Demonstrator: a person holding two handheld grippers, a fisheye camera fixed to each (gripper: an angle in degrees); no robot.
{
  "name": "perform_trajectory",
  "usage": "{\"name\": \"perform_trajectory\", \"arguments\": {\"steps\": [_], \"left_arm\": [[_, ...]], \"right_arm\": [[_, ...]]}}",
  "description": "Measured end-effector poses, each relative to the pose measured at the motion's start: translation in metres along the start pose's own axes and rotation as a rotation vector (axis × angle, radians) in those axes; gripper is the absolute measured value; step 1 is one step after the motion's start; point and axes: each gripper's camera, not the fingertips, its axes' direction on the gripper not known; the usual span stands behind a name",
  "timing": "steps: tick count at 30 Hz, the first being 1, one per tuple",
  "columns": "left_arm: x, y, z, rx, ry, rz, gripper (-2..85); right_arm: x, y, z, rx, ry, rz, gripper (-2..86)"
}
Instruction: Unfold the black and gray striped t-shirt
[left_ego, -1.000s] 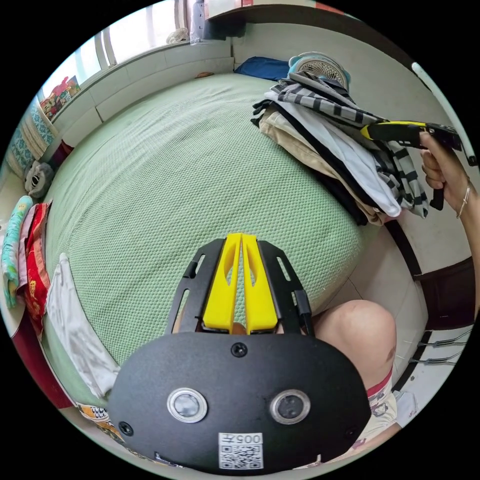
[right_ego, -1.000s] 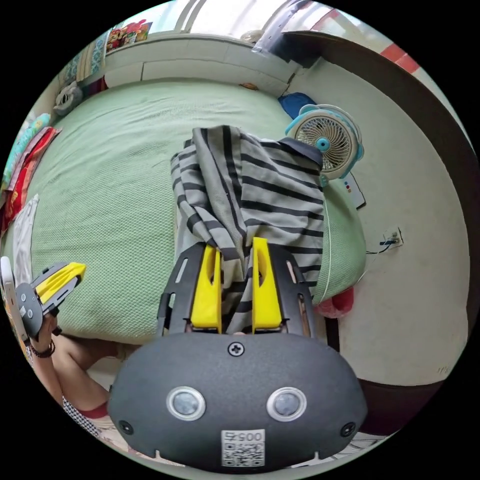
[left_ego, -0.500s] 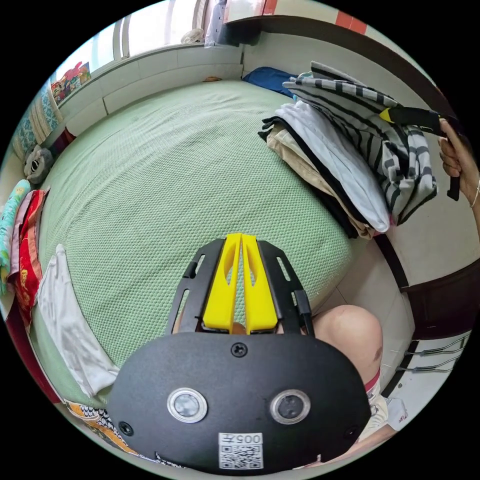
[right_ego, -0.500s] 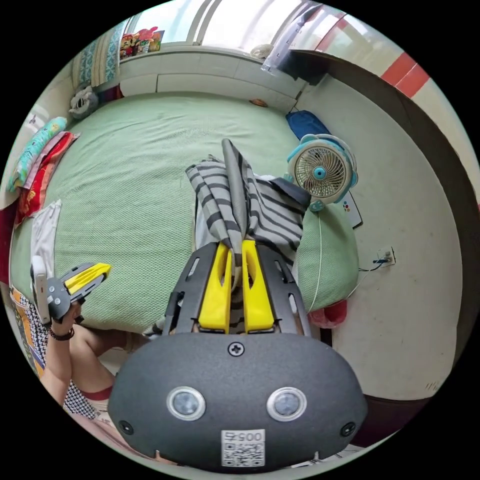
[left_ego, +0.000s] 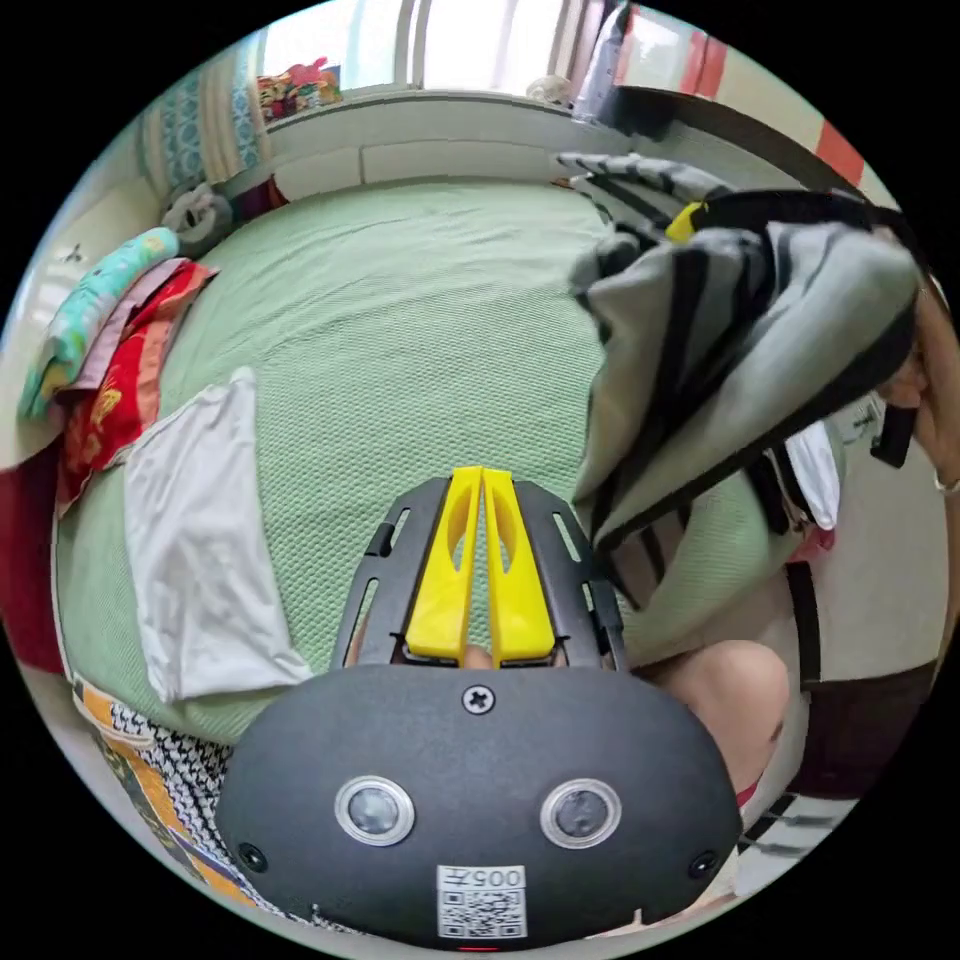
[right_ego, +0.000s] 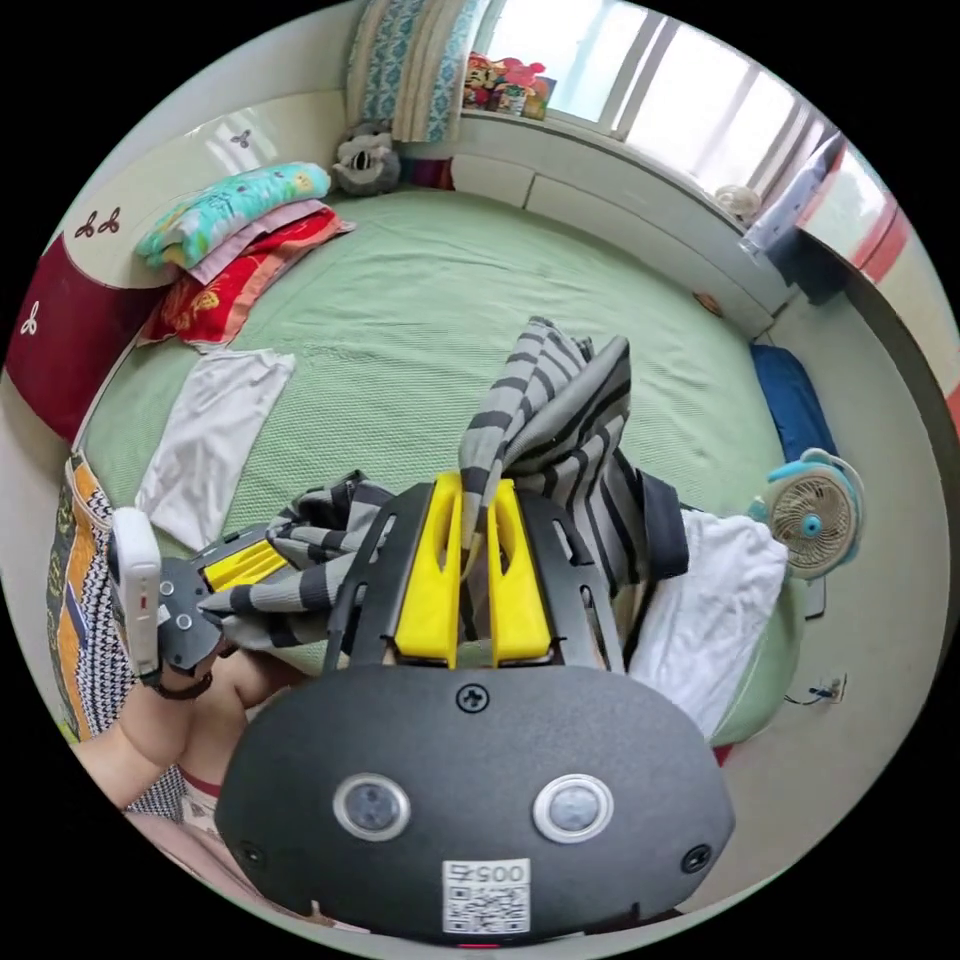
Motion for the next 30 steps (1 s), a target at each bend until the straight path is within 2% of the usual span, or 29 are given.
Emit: {"name": "perform_trajectory", "arguments": {"steps": [4, 8, 15, 19, 23, 25, 26, 30], "left_arm": [[-0.077, 0.026, -0.022, 0.035, -0.152, -0.186, -0.4], [-0.122, 0.039, -0.017, 0.011, -0.161, -0.245, -0.5], [-0.136, 0.034, 0.002, -0.038, -0.127, -0.212, -0.6], [-0.135, 0.027, 0.006, -0.033, -0.134, -0.203, -0.6], [-0.140, 0.015, 0.011, -0.034, -0.136, -0.207, -0.7], [-0.146, 0.010, 0.013, -0.036, -0.173, -0.231, -0.7], [-0.151, 0.007, 0.015, -0.041, -0.178, -0.251, -0.7], [-0.164, 0.000, 0.017, -0.042, -0.168, -0.298, -0.7]], "right_arm": [[-0.051, -0.010, 0.039, 0.009, -0.065, -0.038, 2.3], [-0.042, 0.004, 0.056, 0.012, -0.082, -0.028, 8.1], [0.083, 0.067, 0.146, -0.125, -0.150, 0.419, 14.1], [0.113, 0.082, 0.196, -0.145, -0.241, 0.610, 15.8], [0.124, 0.077, 0.241, -0.151, -0.277, 0.729, 14.0], [0.118, 0.067, 0.248, -0.140, -0.258, 0.685, 9.4], [0.111, 0.056, 0.249, -0.140, -0.262, 0.601, 2.9], [0.111, 0.017, 0.237, -0.138, -0.186, 0.486, -0.8]]}}
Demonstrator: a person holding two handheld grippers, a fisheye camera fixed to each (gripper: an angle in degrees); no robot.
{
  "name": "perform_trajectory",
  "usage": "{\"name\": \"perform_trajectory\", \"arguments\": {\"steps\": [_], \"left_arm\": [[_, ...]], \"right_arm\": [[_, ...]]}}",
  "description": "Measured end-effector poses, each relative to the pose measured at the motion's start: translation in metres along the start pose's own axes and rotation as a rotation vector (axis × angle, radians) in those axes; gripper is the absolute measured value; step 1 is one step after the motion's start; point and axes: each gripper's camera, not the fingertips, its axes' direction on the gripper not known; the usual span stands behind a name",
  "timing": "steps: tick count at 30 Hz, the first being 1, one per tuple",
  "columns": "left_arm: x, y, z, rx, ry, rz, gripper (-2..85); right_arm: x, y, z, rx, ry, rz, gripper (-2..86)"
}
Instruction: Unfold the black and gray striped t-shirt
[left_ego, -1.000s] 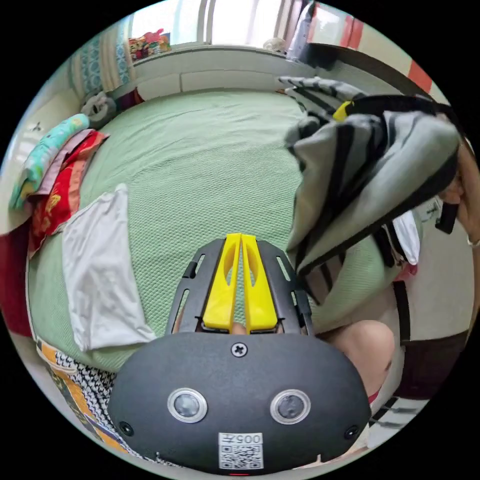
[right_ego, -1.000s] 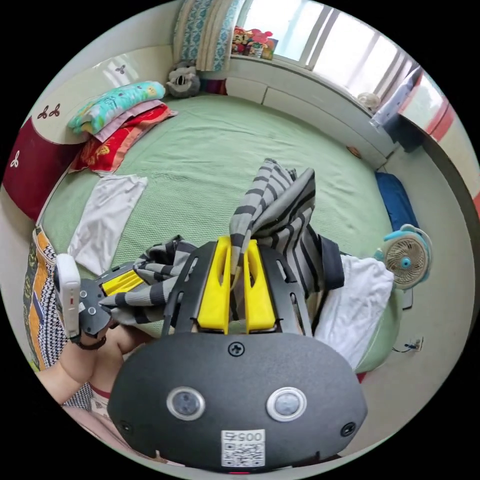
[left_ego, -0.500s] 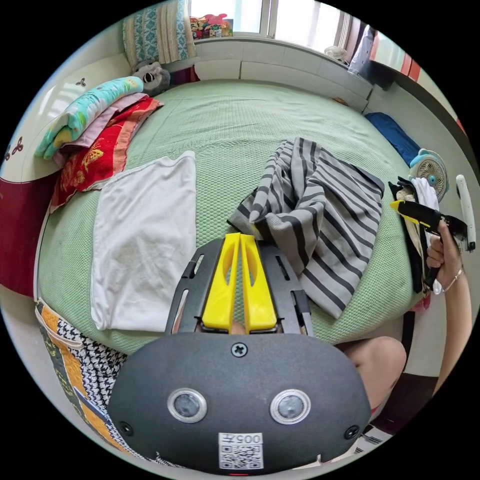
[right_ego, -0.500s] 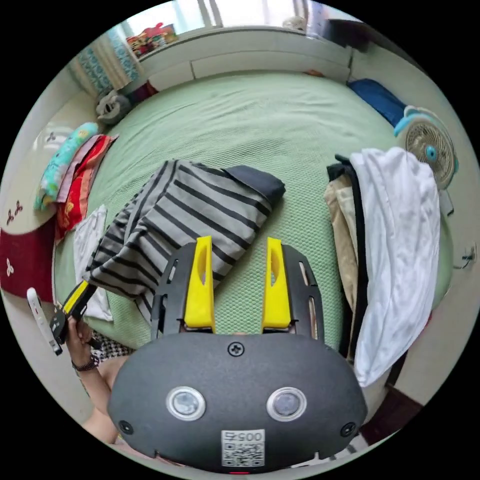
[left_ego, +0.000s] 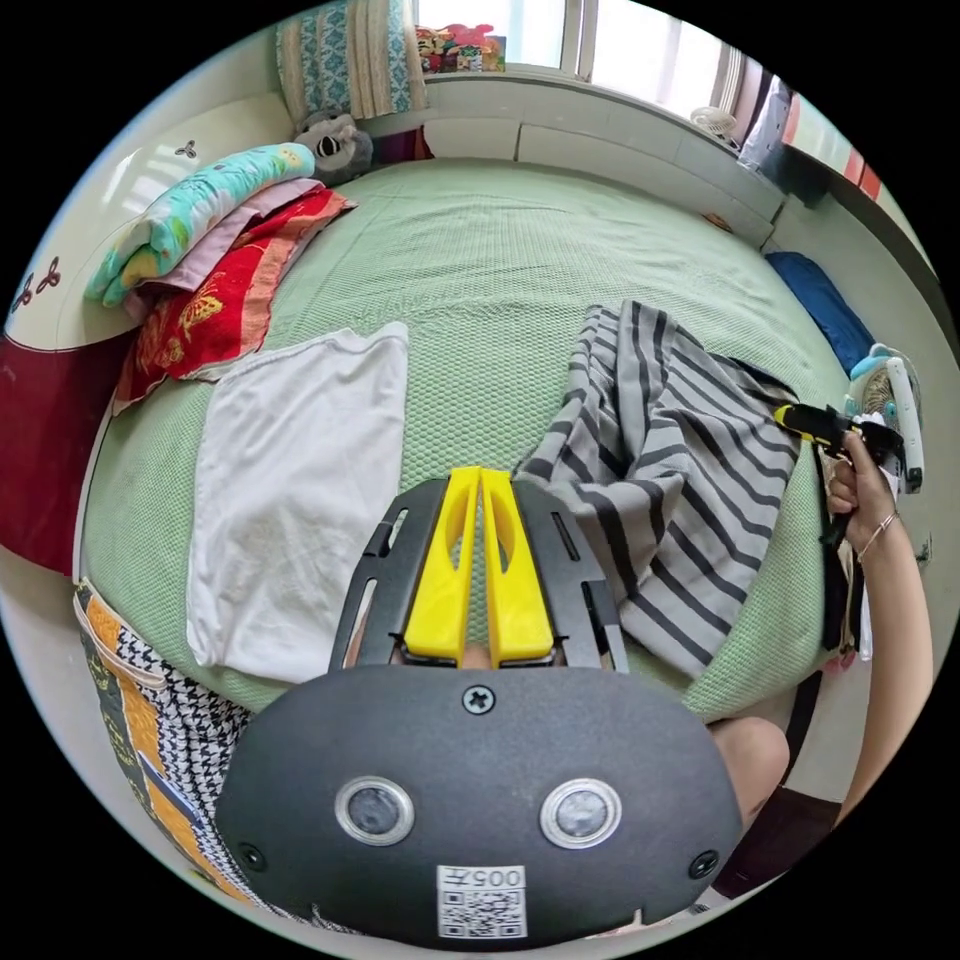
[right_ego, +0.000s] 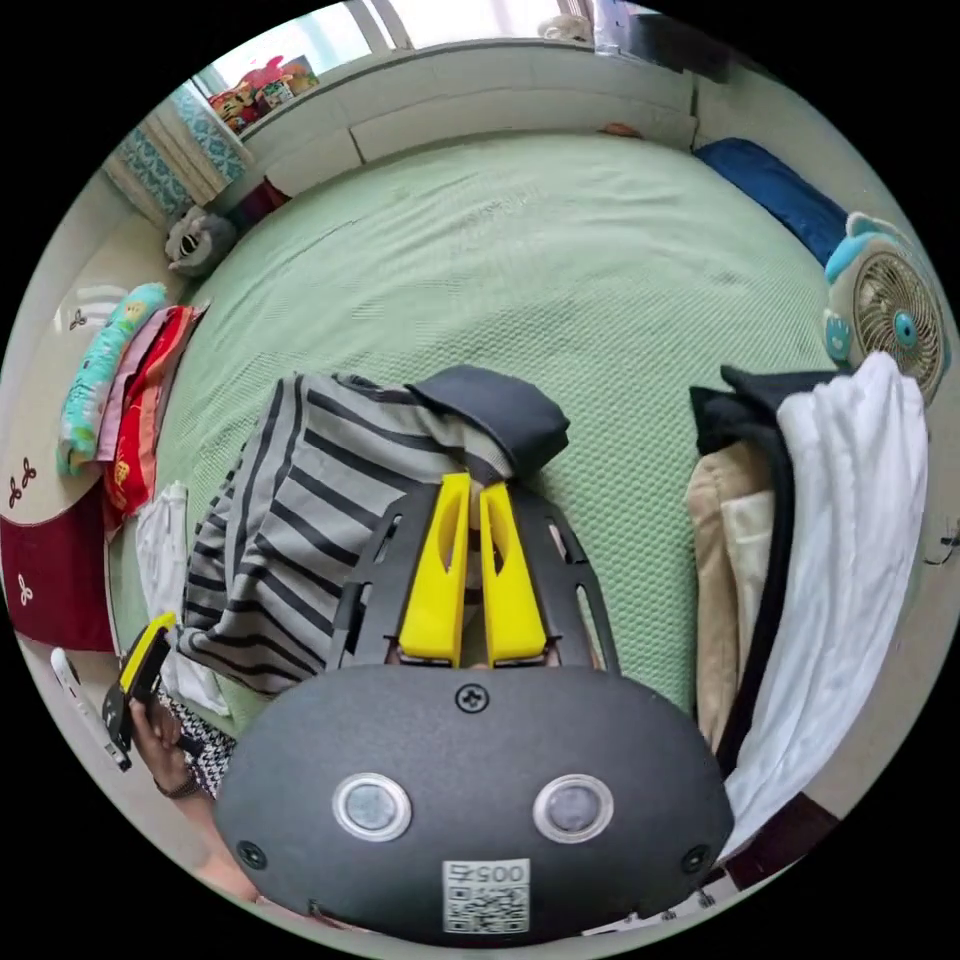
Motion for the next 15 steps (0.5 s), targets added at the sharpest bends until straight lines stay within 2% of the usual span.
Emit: {"name": "perform_trajectory", "arguments": {"steps": [5, 7, 10, 15], "left_arm": [[-0.001, -0.005, 0.004, 0.002, 0.022, -0.004, -0.6], [0.003, -0.006, 0.008, -0.012, 0.034, 0.014, -0.6], [0.009, -0.006, 0.010, -0.016, 0.057, 0.043, -0.5], [0.007, -0.002, 0.010, 0.000, 0.043, 0.039, -0.6]], "right_arm": [[-0.016, -0.032, -0.053, 0.188, 0.082, 0.014, 2.1], [-0.029, -0.034, -0.064, 0.201, 0.127, -0.021, 4.9], [-0.061, -0.010, -0.067, 0.174, 0.122, -0.170, 10.2], [-0.155, 0.110, -0.034, 0.085, 0.053, -0.485, 15.2]]}}
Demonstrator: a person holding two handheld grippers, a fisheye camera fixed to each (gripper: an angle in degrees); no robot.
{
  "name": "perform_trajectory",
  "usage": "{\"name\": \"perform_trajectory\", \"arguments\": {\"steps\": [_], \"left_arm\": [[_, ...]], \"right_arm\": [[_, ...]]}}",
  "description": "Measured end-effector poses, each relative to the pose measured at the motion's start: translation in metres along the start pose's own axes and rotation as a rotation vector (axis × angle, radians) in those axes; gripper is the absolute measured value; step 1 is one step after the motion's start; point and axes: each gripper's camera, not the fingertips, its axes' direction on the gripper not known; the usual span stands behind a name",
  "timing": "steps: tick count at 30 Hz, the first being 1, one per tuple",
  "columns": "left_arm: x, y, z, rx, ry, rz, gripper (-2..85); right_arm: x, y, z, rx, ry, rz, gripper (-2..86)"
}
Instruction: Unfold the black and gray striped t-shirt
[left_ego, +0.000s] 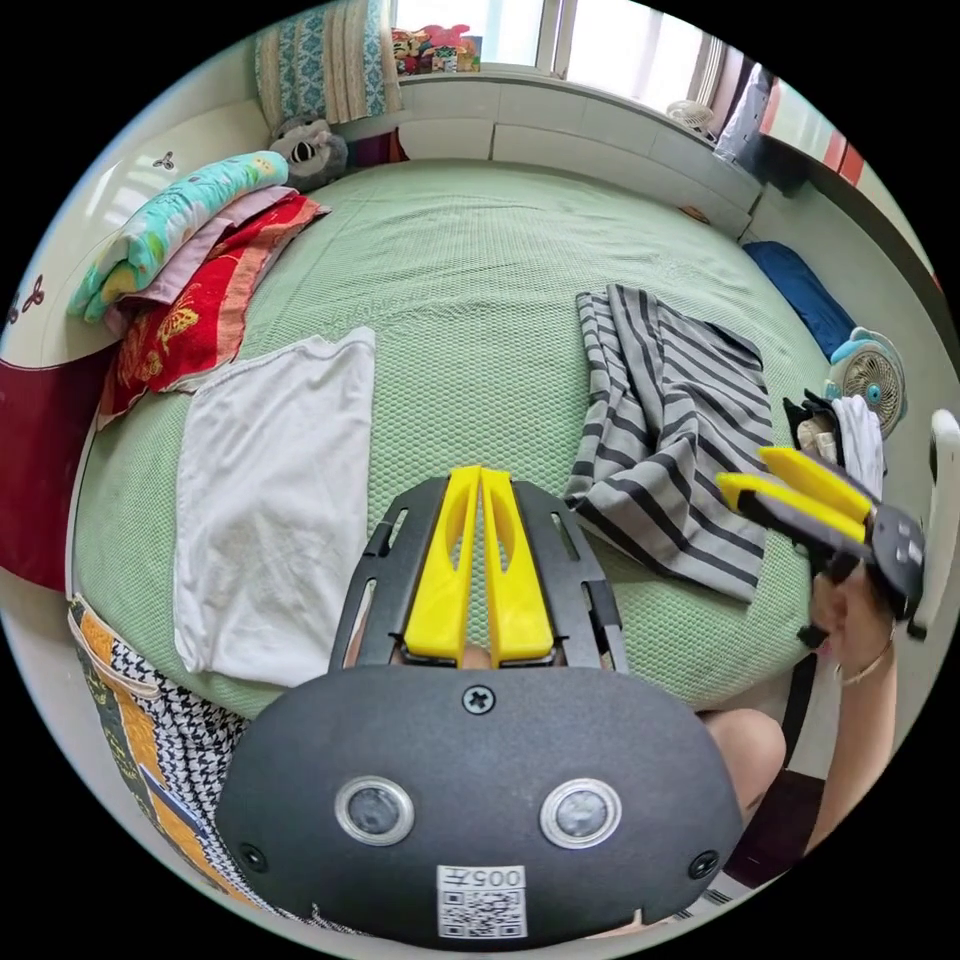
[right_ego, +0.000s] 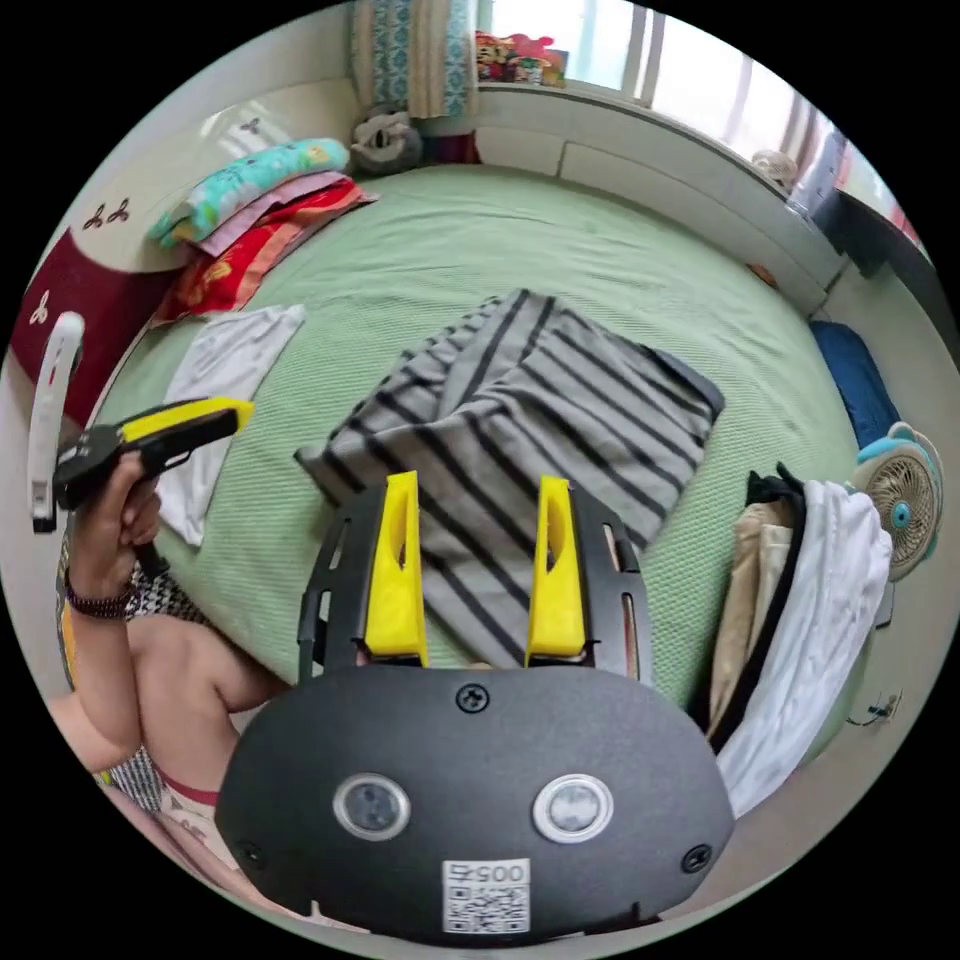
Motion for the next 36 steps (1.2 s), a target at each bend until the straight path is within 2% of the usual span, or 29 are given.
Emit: {"name": "perform_trajectory", "arguments": {"steps": [3, 6, 11, 14, 19, 24, 30, 36], "left_arm": [[-0.009, 0.006, 0.003, -0.009, -0.002, -0.032, -0.6], [-0.022, 0.014, 0.003, -0.007, 0.019, -0.070, -0.6], [-0.041, 0.018, 0.004, 0.000, 0.022, -0.094, -0.6], [-0.048, 0.013, 0.009, -0.006, 0.044, -0.103, -0.6], [-0.048, 0.007, 0.015, -0.010, 0.044, -0.092, -0.6], [-0.040, 0.009, 0.019, -0.009, 0.050, -0.081, -0.7], [-0.031, 0.013, 0.024, -0.012, 0.041, -0.077, -0.7], [-0.027, 0.010, 0.038, -0.037, 0.024, -0.066, -0.7]], "right_arm": [[-0.080, 0.019, 0.010, 0.043, -0.067, -0.083, 15.8], [-0.136, 0.011, 0.034, 0.055, -0.006, -0.119, 15.6], [-0.162, -0.032, 0.097, -0.075, 0.124, -0.112, 10.8], [-0.161, -0.038, 0.095, -0.070, 0.116, -0.064, 2.3], [-0.182, -0.002, 0.075, -0.076, 0.051, -0.288, 0.5], [-0.202, 0.077, 0.050, -0.124, -0.155, -0.470, 1.8], [-0.184, 0.107, 0.018, -0.103, -0.315, -0.353, 11.3], [-0.151, 0.091, -0.022, 0.073, -0.182, -0.265, 14.0]]}}
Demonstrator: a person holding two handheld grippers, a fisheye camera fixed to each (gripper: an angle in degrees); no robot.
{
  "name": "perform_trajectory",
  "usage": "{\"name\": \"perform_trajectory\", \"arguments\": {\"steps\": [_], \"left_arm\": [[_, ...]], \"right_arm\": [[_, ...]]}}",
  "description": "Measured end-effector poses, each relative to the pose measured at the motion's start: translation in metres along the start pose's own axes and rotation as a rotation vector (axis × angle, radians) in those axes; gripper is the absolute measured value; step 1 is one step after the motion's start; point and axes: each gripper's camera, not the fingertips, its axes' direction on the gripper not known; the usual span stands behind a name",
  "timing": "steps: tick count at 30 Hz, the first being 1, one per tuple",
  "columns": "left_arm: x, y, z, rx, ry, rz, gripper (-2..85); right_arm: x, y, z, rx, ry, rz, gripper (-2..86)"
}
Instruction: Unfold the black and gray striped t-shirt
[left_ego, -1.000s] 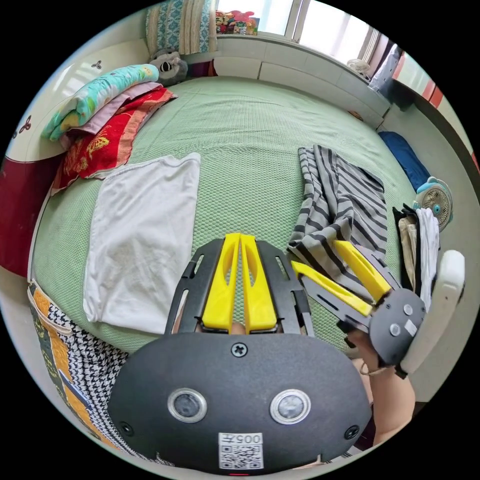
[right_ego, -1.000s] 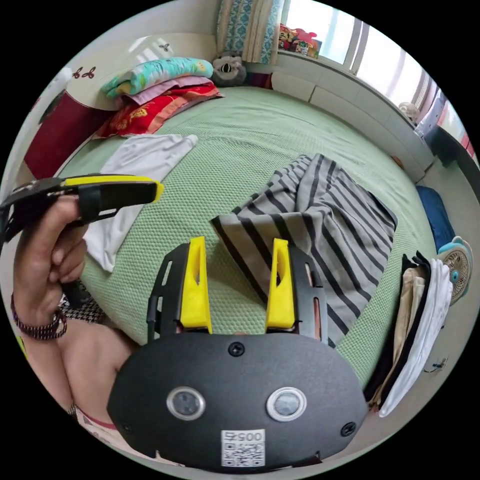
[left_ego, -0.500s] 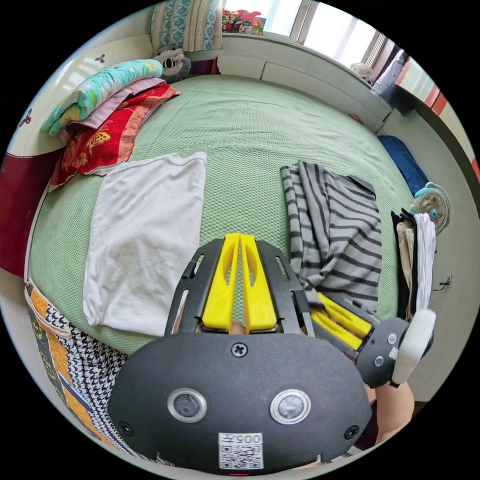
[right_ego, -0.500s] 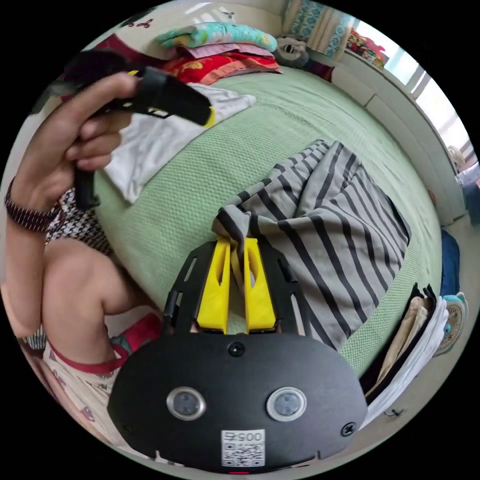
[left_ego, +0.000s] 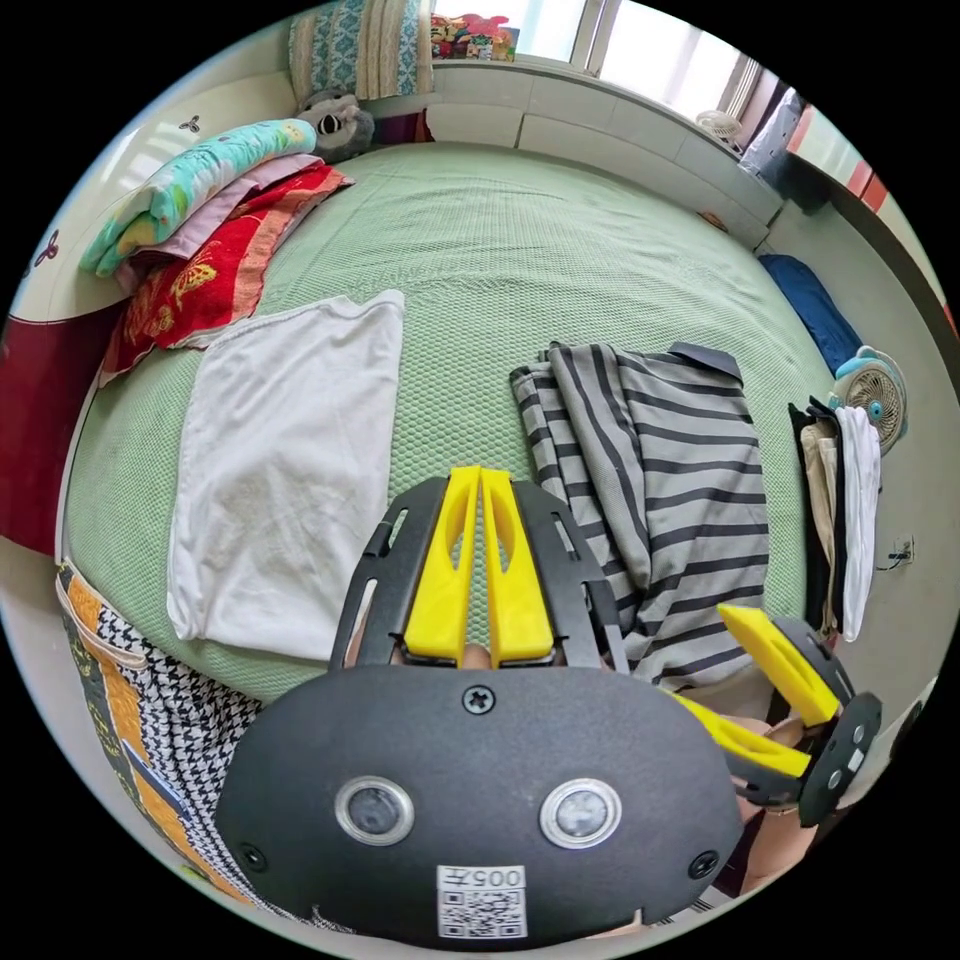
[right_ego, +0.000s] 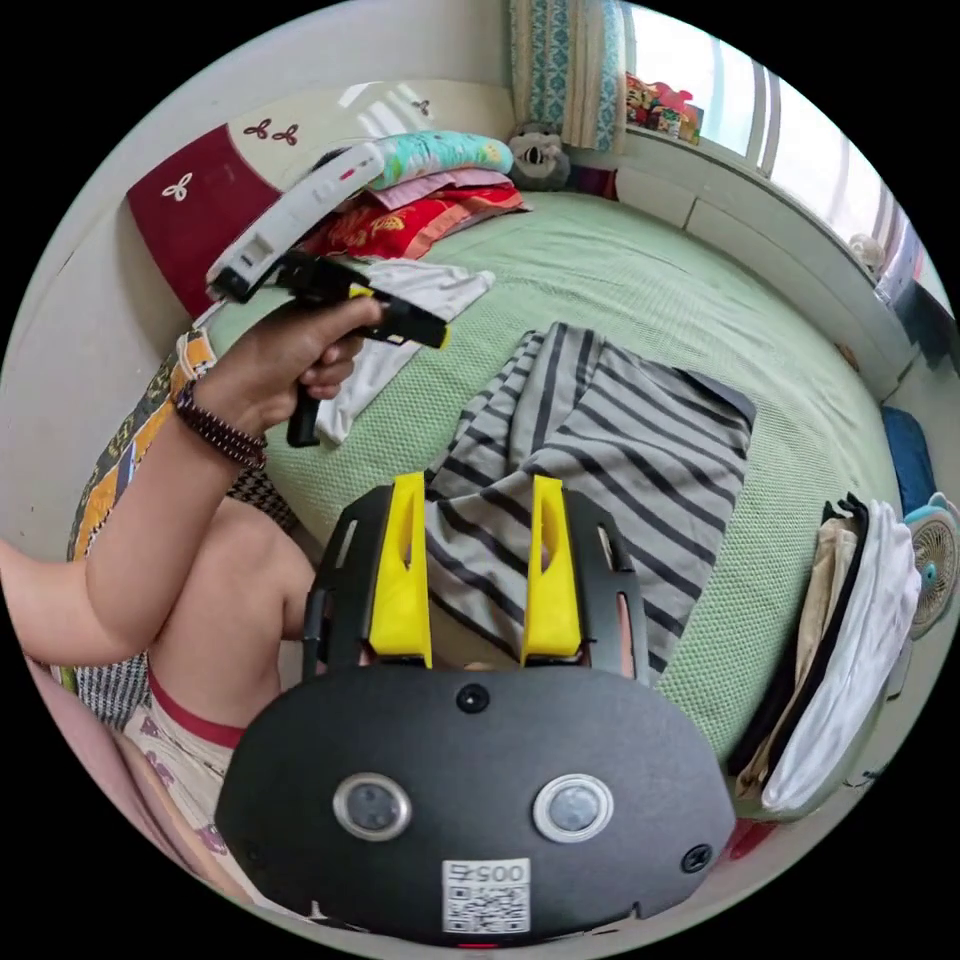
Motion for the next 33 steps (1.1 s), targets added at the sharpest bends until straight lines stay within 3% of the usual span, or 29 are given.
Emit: {"name": "perform_trajectory", "arguments": {"steps": [8, 12, 17, 23, 29, 33], "left_arm": [[0.000, -0.008, 0.019, -0.029, 0.005, -0.003, -0.7], [0.002, -0.013, 0.027, -0.035, -0.020, 0.003, -0.6], [0.007, -0.027, 0.032, -0.029, 0.001, 0.016, -0.6], [0.016, -0.028, 0.046, -0.051, 0.003, 0.018, -0.7], [0.015, -0.022, 0.048, -0.039, -0.020, 0.024, -0.7], [0.012, -0.020, 0.054, -0.049, -0.048, 0.021, -0.7]], "right_arm": [[0.047, -0.048, 0.054, 0.006, 0.026, 0.103, 10.5], [0.079, -0.049, 0.093, -0.059, 0.032, 0.269, 2.9], [0.097, -0.067, 0.061, 0.069, 0.002, 0.275, 0.2], [0.103, -0.079, 0.085, 0.001, -0.206, 0.255, 5.9], [0.085, -0.065, 0.058, 0.027, -0.024, 0.140, 14.4], [0.086, -0.048, 0.086, -0.093, -0.037, 0.142, 15.6]]}}
